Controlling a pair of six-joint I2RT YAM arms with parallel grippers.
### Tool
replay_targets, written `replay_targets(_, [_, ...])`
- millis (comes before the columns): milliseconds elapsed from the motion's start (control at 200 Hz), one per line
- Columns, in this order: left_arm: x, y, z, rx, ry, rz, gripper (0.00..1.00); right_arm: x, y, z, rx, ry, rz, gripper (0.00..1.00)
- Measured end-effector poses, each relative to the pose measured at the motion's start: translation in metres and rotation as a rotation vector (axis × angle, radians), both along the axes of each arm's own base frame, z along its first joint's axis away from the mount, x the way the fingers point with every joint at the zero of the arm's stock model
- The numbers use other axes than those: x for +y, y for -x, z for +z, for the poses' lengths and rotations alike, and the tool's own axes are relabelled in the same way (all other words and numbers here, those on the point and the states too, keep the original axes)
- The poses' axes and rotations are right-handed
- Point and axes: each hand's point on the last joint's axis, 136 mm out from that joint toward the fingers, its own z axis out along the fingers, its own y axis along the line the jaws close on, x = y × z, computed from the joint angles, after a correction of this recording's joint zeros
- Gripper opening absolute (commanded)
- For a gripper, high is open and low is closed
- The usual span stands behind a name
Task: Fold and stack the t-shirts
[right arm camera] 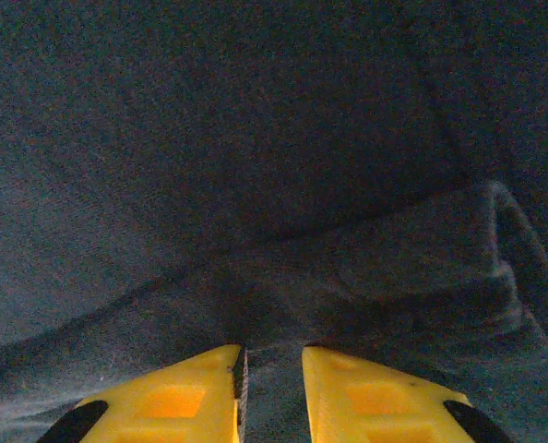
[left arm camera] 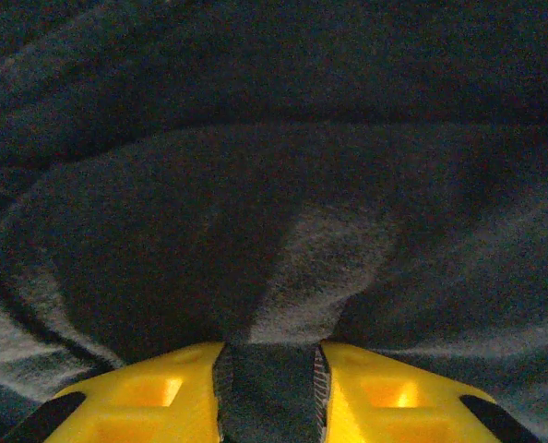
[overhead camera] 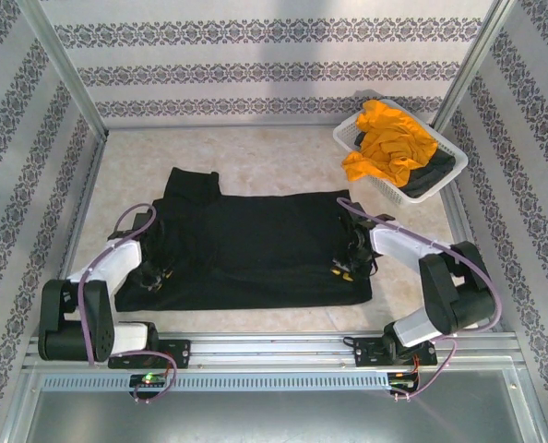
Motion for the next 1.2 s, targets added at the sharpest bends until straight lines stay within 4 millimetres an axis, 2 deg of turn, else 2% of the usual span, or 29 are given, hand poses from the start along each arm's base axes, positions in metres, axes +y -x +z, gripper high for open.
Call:
replay_targets(60, [0.004, 0.005, 0.001, 0.007, -0.007, 0.013, 0.36, 0.004, 0.009, 0.001, 0.015, -0.018, 0.004, 0.28])
replay_targets(125, [0.008, 0.004, 0.006, 0.010, -0.024, 0.009, 0.40, 0.005, 0.011, 0.005, 0.007, -0.030, 0.001, 0.32])
replay_targets(205, [0.011, -0.018, 0.022, -0.031, -0.032, -0.013, 0.41, 0.009, 0.001, 0.015, -0.048, -0.054, 0.008, 0.39])
replay_targets(280, [0.015, -0.060, 0.047, -0.113, -0.048, -0.052, 0.42, 0.018, -0.020, 0.033, -0.137, -0.088, 0.025, 0.43])
replay_targets(415, [0.023, -0.153, 0.094, -0.271, -0.085, -0.137, 0.43, 0.041, -0.080, 0.081, -0.351, -0.165, 0.064, 0.43])
replay_targets(515, [0.028, -0.213, 0.108, -0.344, -0.113, -0.191, 0.45, 0.051, -0.124, 0.112, -0.484, -0.202, 0.078, 0.44])
replay_targets(585, [0.033, -0.247, 0.105, -0.357, -0.140, -0.229, 0.46, 0.053, -0.147, 0.126, -0.543, -0.217, 0.080, 0.45])
replay_targets(665, [0.039, -0.284, 0.092, -0.358, -0.175, -0.276, 0.49, 0.054, -0.164, 0.135, -0.576, -0.227, 0.079, 0.45])
replay_targets(819, [0.047, -0.331, 0.061, -0.350, -0.218, -0.361, 0.52, 0.054, -0.182, 0.152, -0.625, -0.229, 0.086, 0.45])
replay_targets(979, [0.053, -0.357, 0.033, -0.324, -0.255, -0.427, 0.56, 0.046, -0.188, 0.156, -0.638, -0.225, 0.066, 0.46])
replay_targets(1199, [0.049, -0.362, 0.012, -0.293, -0.258, -0.478, 0.54, 0.039, -0.188, 0.153, -0.631, -0.220, 0.050, 0.46])
